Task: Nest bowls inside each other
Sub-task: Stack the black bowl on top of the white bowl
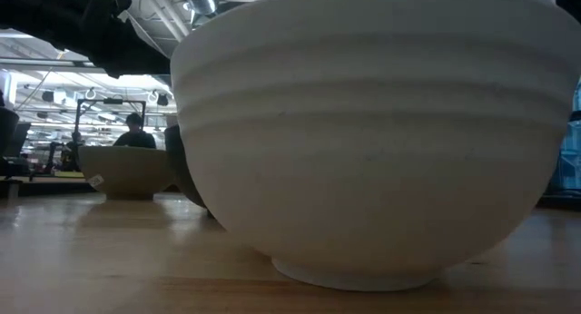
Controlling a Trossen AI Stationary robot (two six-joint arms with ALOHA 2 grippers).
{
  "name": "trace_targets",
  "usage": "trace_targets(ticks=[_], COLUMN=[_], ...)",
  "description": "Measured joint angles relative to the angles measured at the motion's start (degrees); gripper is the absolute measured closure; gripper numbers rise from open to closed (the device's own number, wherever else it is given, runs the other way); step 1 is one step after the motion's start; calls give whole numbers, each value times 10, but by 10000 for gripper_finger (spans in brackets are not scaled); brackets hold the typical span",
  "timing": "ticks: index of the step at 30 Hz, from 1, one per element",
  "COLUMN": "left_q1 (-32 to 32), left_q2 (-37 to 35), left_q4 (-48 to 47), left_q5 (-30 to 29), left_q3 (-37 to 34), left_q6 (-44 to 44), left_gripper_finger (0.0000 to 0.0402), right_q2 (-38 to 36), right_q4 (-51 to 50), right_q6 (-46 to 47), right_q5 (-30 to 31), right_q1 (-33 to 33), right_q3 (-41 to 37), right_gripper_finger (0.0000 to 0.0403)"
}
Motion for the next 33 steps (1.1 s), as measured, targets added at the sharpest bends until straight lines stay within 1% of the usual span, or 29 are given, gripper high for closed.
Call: trace_targets(ticks=[1,3,7,11,13,20,27,29,33], left_q1=[0,0,0,0,0,0,0,0,0], left_q2=[0,0,0,0,0,0,0,0,0], left_q4=[0,0,0,0,0,0,0,0,0], left_q5=[0,0,0,0,0,0,0,0,0], left_q3=[0,0,0,0,0,0,0,0,0], left_q6=[0,0,0,0,0,0,0,0,0], left_gripper_finger=[320,320,320,320,320,320,320,320,320], right_q2=[0,-2,-1,-1,-1,1,1,1,1], right_q4=[0,0,0,-3,-8,-55,-110,-117,-118], right_q6=[-2,-4,1,-2,-3,-16,-20,-19,-19], right_q5=[0,4,1,1,0,-17,11,20,21], right_q1=[0,0,0,0,0,0,6,13,33], right_q3=[0,2,2,8,19,93,176,200,243], right_gripper_finger=[374,387,377,391,391,392,392,392,392])
